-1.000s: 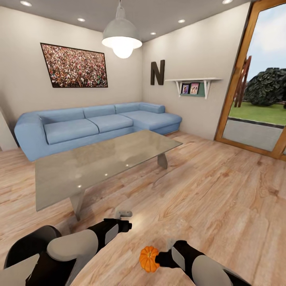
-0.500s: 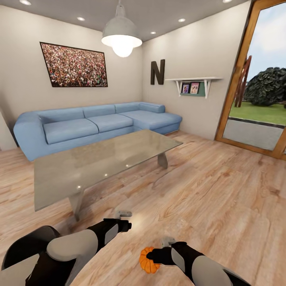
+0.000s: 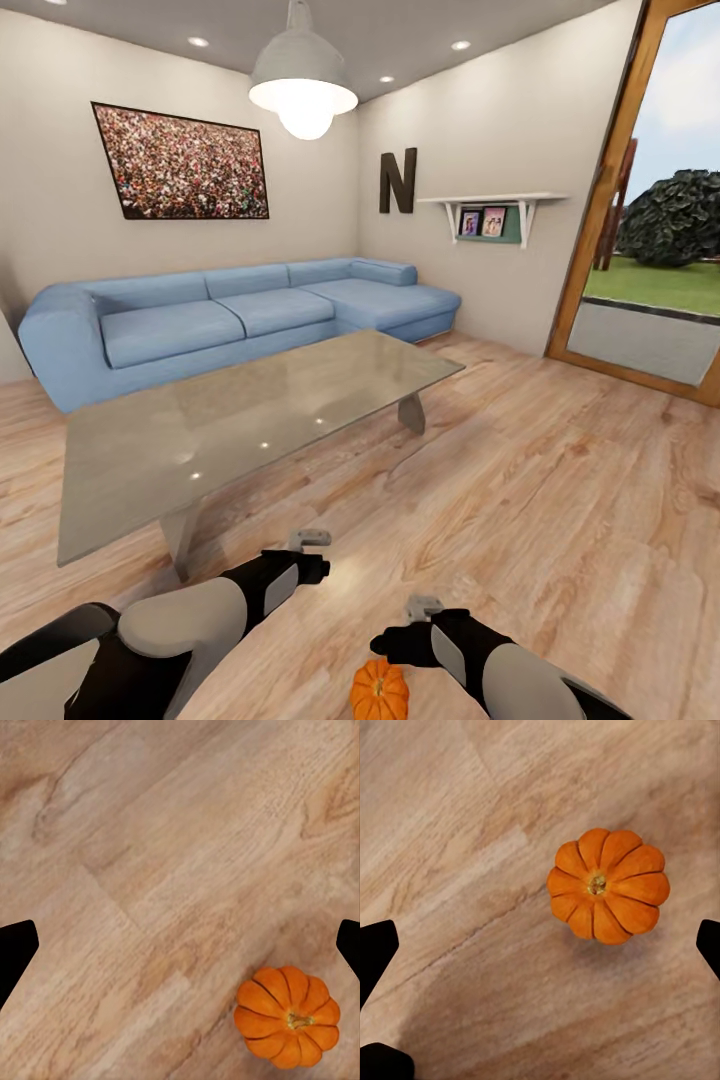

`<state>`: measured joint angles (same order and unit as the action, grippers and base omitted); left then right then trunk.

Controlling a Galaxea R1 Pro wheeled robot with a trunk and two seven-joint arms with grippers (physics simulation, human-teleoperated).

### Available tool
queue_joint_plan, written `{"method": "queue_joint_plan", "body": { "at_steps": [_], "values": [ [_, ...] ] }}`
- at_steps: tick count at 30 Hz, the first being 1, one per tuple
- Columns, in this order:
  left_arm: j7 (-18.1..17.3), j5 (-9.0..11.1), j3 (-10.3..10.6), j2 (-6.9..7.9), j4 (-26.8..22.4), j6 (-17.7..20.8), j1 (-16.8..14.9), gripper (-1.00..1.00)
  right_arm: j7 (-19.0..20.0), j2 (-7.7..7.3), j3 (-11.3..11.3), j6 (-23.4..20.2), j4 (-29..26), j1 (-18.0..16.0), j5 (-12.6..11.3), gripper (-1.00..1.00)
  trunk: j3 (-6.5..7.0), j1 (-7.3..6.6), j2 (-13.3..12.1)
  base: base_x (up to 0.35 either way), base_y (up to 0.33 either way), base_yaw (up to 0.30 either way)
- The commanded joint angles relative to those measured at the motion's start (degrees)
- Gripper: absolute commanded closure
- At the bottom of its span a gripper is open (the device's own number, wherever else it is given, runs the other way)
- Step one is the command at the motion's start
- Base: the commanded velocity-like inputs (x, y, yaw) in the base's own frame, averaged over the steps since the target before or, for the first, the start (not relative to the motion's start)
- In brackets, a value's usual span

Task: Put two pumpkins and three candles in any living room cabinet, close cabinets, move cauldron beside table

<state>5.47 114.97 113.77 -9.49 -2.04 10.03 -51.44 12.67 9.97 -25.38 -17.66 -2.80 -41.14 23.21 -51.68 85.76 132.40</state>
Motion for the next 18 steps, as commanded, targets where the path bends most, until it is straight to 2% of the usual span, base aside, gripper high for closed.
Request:
{"method": "queue_joint_plan", "body": {
  "at_steps": [1,3,7,13,18],
  "values": [
    [0.3,0.5,0.4,0.01,-0.1,0.1,-0.1,-1.0,0.3,0.03,-0.5,-0.3,-0.2,0.0,0.6,-1.0,-0.05,-0.01,0.0,0.029,0.0,0.0],
    [0.3,0.5,0.4,0.0,-0.1,0.1,-0.1,-1.0,0.3,0.03,-0.5,0.5,-0.2,0.0,0.6,-1.0,-0.05,-0.01,0.0,0.015,0.0,0.0],
    [0.3,0.4,0.5,0.0,-0.1,0.3,0.0,-1.0,0.0,0.03,-0.5,2.1,-0.2,0.0,0.7,-1.0,-0.77,0.87,1.6,0.005,0.0,0.0],
    [0.3,0.4,0.5,0.0,-0.1,0.5,-0.1,-1.0,-2.4,0.03,-0.5,6.4,-0.2,0.0,0.6,-1.0,-1.85,2.19,4.0,0.0,0.0,0.0],
    [0.3,0.4,0.5,0.0,-0.1,0.5,-0.1,-1.0,-3.1,0.03,-0.5,7.4,-0.2,0.0,0.5,-1.0,-2.75,3.29,6.0,0.0,0.0,0.0]
  ]
}}
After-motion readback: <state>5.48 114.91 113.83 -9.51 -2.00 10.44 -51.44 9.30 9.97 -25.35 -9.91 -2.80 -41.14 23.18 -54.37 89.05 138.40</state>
